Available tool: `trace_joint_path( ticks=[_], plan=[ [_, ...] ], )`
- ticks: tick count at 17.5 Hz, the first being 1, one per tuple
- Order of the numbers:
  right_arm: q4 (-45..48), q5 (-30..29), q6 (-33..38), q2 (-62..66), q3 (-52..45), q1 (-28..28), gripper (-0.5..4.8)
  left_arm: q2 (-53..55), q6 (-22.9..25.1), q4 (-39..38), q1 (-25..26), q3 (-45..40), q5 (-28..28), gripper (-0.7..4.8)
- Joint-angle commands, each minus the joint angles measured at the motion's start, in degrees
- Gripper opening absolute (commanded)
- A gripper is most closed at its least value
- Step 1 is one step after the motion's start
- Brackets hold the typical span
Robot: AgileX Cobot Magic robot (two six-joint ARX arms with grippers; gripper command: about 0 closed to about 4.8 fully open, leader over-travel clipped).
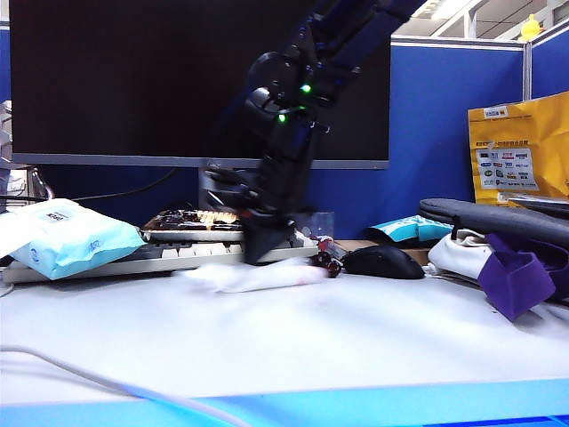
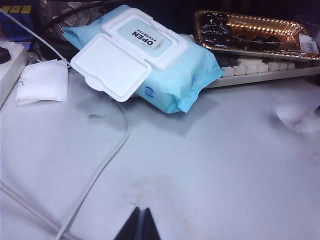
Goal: Use the wet wipes on the table to wipe the cherry juice off the table, then put the wipes back on the table.
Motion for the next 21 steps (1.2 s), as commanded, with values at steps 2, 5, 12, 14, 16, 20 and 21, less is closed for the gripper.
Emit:
trace_joint_path(
  ticks=[2,5,12,14,16,20,21],
  plan=[
    [-9.38,-5.03,-3.74,0.7,0.0,3.19,-0.01,-0.17,0.02,-0.61,0.04,-0.33,0.22,-0.04],
    [-8.59,8.66,-3.02,2.32,0.0,3.72,-0.01,-0.17,0.02,-0.59,0.04,-0.33,0.13,-0.04],
    [-13.94,-4.13,-3.87,5.01,0.57,2.25,-0.01,-0.17,0.02,-0.61,0.02,-0.33,0.13,-0.04],
    [-16.94,-13.81,-5.73,4.96,0.66,4.2,-0.01,-0.17,0.02,-0.59,0.02,-0.33,0.15,-0.04],
    [-18.75,-15.45,-6.27,4.9,0.66,6.88,-0.01,-0.17,0.02,-0.61,0.02,-0.33,0.15,-0.04],
    [-14.1,1.7,1.25,4.94,0.66,6.38,-0.01,-0.17,0.02,-0.61,0.04,-0.33,0.15,-0.04],
    [-11.1,6.16,5.44,5.01,0.66,4.0,-0.01,-0.17,0.02,-0.61,0.02,-0.33,0.13,-0.04]
  ],
)
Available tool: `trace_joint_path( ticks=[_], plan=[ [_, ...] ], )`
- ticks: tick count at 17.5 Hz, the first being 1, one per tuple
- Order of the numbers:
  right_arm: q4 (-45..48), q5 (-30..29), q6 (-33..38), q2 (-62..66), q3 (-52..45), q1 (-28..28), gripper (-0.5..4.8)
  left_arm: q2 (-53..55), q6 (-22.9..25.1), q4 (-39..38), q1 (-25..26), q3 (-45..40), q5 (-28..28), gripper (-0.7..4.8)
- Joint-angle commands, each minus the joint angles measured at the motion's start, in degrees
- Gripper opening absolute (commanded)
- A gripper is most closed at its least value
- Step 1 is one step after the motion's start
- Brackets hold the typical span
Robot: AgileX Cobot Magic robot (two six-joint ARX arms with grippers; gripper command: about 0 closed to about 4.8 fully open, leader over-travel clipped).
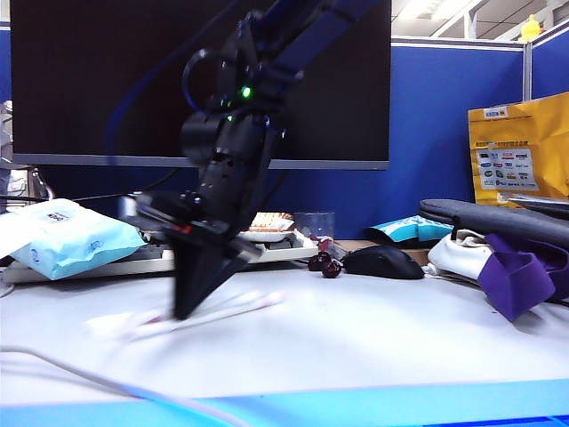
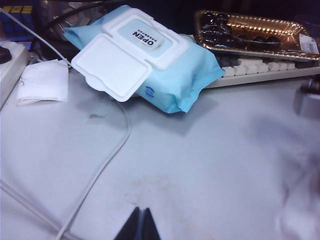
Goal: Use the wet wipes on the table to wipe the cherry juice off the table, then put the wipes back on the table.
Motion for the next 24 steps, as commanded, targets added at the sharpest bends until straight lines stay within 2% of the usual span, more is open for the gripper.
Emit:
trace_joint_path(
  ticks=[1,4,6,8,10,12,13,14,15,16,19,20,22,23,24],
  plan=[
    [7.04,16.22,9.97,1.97,-0.83,-5.42,-0.01,-0.17,0.02,-0.63,0.02,-0.33,0.15,-0.04],
    [12.83,15.69,16.41,1.95,-0.83,-10.84,-0.01,-0.17,0.02,-0.63,0.02,-0.33,0.13,-0.04],
    [13.64,8.63,17.16,1.97,-0.83,-12.37,-0.01,-0.17,0.02,-0.63,0.02,-0.33,0.13,-0.04],
    [12.61,-2.73,16.96,1.97,-0.83,-12.07,-0.01,-0.17,0.02,-0.63,0.02,-0.33,0.15,-0.04],
    [9.64,-16.17,13.57,1.97,-0.85,-8.76,-0.01,-0.17,0.02,-0.61,0.02,-0.33,0.13,-0.04],
    [7.26,-19.12,10.16,1.97,-0.85,-6.25,-0.01,-0.17,0.02,-0.61,0.02,-0.33,0.15,-0.04],
    [6.6,-18.1,8.96,1.97,-0.85,-5.11,-0.01,-0.17,0.02,-0.63,0.02,-0.33,0.13,-0.04],
    [6.56,-11.61,8.55,1.97,-0.83,-3.72,-0.01,-0.17,0.02,-0.63,0.02,-0.33,0.15,-0.04],
    [7.15,-1.05,8.52,1.97,-0.85,-3.3,-0.01,-0.17,0.02,-0.63,0.02,-0.33,0.15,-0.04],
    [7.82,6.1,8.59,2.19,-0.85,-3.45,-0.01,-0.17,0.02,-0.63,0.02,-0.33,0.15,-0.04],
    [10.97,21.77,11.28,2.34,-0.85,-6.45,-0.01,-0.17,0.02,-0.63,0.02,-0.33,0.15,-0.04],
    [12.85,23.34,12.5,2.32,-0.83,-8.22,-0.01,-0.17,0.02,-0.63,0.02,-0.33,0.15,-0.04],
    [13.16,18.93,12.46,2.32,-0.37,-9.33,-0.01,-0.17,0.02,-0.61,0.02,-0.33,0.15,-0.04],
    [12.66,14.53,12.41,2.32,-0.04,-9.51,-0.01,-0.17,0.02,-0.63,0.02,-0.33,0.15,-0.04],
    [11.8,5.57,12.41,2.29,-0.04,-9.27,-0.01,-0.17,0.02,-0.63,0.02,-0.33,0.13,-0.04]
  ],
)
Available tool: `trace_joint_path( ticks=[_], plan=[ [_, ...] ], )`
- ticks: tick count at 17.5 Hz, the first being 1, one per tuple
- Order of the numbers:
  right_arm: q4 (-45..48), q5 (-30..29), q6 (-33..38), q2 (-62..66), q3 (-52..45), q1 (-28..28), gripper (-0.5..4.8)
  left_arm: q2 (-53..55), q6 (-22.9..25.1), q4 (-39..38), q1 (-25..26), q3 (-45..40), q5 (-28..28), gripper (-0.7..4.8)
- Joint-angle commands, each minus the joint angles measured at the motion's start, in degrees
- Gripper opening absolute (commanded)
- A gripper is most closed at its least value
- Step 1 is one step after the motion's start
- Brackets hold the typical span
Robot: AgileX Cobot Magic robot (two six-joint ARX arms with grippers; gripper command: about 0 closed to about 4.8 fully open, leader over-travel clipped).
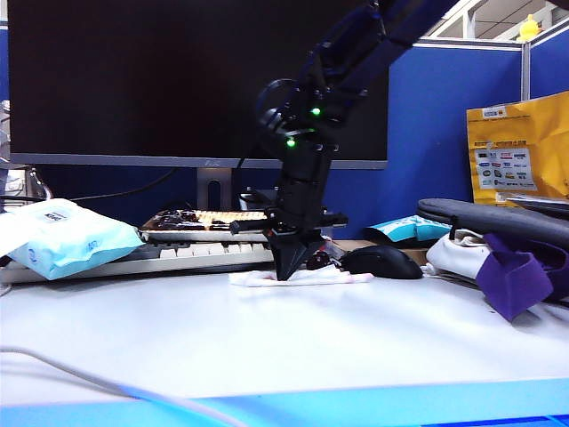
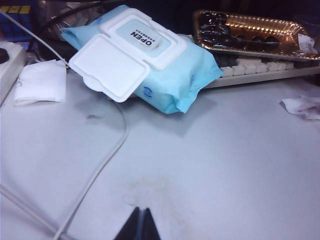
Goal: Use the wet wipes on the table to wipe the cherry juice off the table, then put the wipes back on the table.
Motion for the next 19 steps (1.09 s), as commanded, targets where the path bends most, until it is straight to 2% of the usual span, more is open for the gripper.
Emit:
trace_joint_path(
  ticks=[1,2,3,4,6,9,10,12,13,14,17,19],
  plan=[
    [-6.91,-24.3,0.09,1.55,-0.59,1.73,-0.01,-0.17,0.02,-0.61,0.02,-0.33,0.13,-0.04],
    [-8.28,-28.41,-0.92,1.55,-0.61,2.8,-0.01,-0.17,0.02,-0.61,0.02,-0.33,0.15,-0.04],
    [-9.86,-29.51,-2.99,1.53,-0.59,4.55,-0.01,-0.17,0.02,-0.61,0.02,-0.33,0.15,-0.04],
    [-10.43,-27.12,-4.24,1.53,-0.59,6.12,-0.01,-0.17,0.02,-0.59,0.02,-0.33,0.15,-0.04],
    [-10.93,-17.64,-4.39,1.55,-0.61,7.34,-0.01,-0.17,0.02,-0.59,0.02,-0.33,0.15,-0.04],
    [-17.18,2.93,-2.89,1.55,-0.61,5.53,-0.01,-0.17,0.02,-0.61,0.02,-0.33,0.13,-0.04],
    [-19.93,7.32,-1.18,1.55,-0.61,3.93,-0.01,-0.17,0.02,-0.61,0.02,-0.33,0.15,-0.04],
    [-24.2,9.25,1.9,1.53,-0.61,1.03,-0.01,-0.17,0.02,-0.61,0.02,-0.33,0.15,-0.04],
    [-26.91,7.61,2.19,1.51,-0.61,-0.52,-0.01,-0.17,0.02,-0.61,0.02,-0.33,0.15,-0.04],
    [-29.03,3.17,2.1,1.51,-0.61,-1.38,-0.01,-0.17,0.02,-0.59,0.02,-0.33,0.15,-0.04],
    [-30.6,-14.78,-0.63,1.4,-0.61,-0.92,-0.01,-0.17,0.02,-0.61,0.02,-0.33,0.15,-0.04],
    [-30.91,-30.49,-3.72,1.42,-0.61,0.87,-0.01,-0.17,0.02,-0.61,0.02,-0.33,0.15,-0.04]
  ],
)
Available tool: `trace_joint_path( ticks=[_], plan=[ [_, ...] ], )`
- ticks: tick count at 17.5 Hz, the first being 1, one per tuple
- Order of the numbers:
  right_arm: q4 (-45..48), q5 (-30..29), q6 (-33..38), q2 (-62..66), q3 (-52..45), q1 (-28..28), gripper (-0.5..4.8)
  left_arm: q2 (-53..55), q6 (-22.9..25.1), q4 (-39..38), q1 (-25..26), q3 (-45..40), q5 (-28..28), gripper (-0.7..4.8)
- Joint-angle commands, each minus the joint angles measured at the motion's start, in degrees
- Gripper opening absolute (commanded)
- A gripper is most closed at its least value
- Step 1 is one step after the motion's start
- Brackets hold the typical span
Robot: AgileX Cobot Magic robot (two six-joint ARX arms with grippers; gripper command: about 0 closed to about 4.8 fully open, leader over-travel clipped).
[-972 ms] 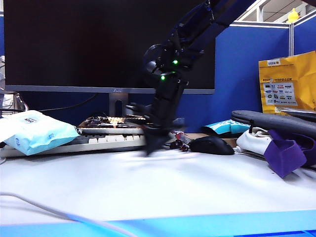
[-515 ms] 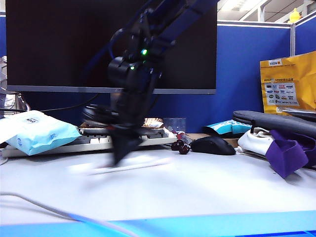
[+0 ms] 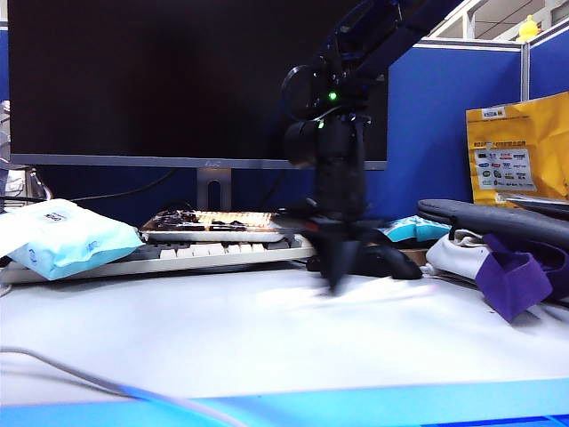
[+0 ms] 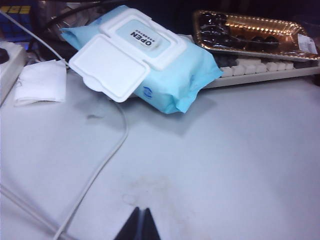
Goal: Use the wet wipes on the table to wipe the cherry juice off the table, then put the wipes back on the table.
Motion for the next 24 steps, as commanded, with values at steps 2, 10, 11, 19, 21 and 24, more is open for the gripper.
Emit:
trace_joint_path(
  ticks=[2,10,11,19,21,24],
  plan=[
    [-2.56,-16.48,-3.63,2.47,-1.38,4.33,-0.01,-0.17,0.02,-0.61,0.02,-0.33,0.17,-0.04],
    [0.04,24.06,4.5,2.6,-1.4,-1.25,-0.01,-0.17,0.02,-0.63,0.02,-0.33,0.17,-0.04],
    [0.96,23.43,4.5,2.6,-1.4,-1.81,-0.01,-0.17,0.02,-0.61,0.02,-0.33,0.17,-0.04],
    [0.9,-16.48,-4.94,2.64,-1.4,2.91,-0.01,-0.17,0.02,-0.63,0.02,-0.33,0.17,-0.04],
    [0.85,-11.76,-4.68,2.62,-1.38,3.87,-0.01,-0.17,0.02,-0.61,0.02,-0.33,0.17,-0.04],
    [-2.78,12.2,-0.63,2.89,-1.44,2.45,-0.01,-0.17,0.02,-0.63,0.02,-0.33,0.17,-0.04]
  ],
)
